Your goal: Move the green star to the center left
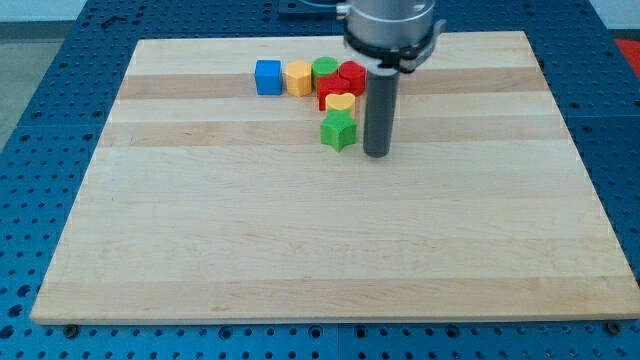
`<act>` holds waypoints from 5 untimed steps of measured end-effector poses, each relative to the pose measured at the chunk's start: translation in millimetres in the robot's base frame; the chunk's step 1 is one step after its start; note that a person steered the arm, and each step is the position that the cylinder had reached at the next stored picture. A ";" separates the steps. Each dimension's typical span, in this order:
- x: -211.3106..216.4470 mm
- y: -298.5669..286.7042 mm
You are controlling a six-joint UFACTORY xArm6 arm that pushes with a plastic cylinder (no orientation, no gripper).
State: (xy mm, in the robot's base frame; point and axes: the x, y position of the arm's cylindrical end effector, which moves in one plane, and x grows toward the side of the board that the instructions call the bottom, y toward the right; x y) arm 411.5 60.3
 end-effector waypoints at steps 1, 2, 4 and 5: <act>-10.0 -6.8; -10.3 -54.0; -5.6 -110.3; -6.4 -88.2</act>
State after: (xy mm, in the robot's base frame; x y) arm 405.0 -27.9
